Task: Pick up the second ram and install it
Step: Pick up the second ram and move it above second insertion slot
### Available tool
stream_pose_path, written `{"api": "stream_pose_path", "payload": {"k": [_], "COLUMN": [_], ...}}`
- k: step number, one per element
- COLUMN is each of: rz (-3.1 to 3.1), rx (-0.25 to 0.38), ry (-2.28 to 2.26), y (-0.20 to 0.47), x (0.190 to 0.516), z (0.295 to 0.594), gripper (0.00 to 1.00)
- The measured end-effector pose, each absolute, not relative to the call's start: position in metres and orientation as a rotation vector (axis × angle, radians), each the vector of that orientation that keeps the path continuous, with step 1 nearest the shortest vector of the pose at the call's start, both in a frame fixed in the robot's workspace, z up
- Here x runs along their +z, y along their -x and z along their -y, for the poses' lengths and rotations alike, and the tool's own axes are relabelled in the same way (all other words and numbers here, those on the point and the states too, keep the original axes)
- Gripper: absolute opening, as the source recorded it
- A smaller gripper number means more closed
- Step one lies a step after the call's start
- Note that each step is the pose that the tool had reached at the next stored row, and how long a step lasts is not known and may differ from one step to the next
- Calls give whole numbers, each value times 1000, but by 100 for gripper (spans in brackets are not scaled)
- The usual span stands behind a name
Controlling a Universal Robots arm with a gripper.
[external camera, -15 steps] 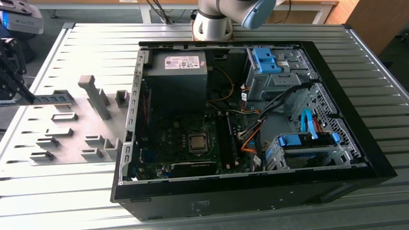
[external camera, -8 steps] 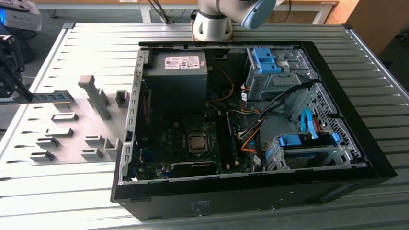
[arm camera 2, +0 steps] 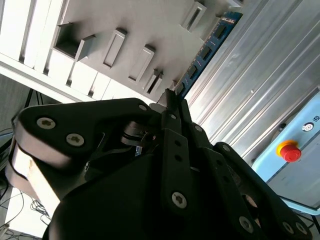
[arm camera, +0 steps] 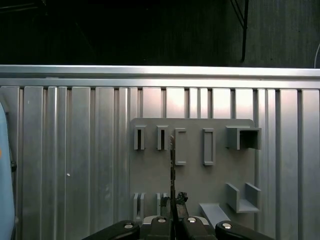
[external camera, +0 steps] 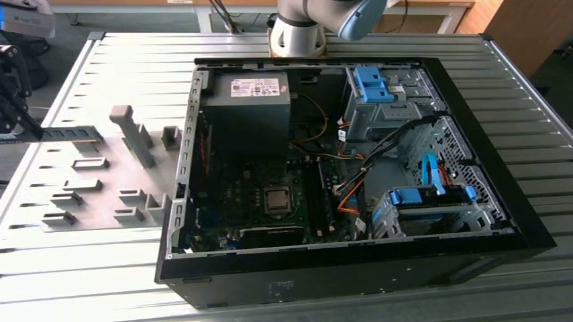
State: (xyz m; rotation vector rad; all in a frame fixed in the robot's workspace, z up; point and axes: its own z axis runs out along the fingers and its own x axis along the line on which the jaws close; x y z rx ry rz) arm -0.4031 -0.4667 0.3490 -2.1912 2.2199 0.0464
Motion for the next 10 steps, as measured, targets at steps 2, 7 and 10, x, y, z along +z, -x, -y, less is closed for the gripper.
{"api": "stream_pose_path", "payload": {"k": [2,7,10], "rz": [-2220,-2220,-2220], "rx": [46,46,46], "ry": [2191,2191,2191], "y": [403,403,403], "x": [351,355,358], "z": [467,467,467], "gripper": [14,14,14]}}
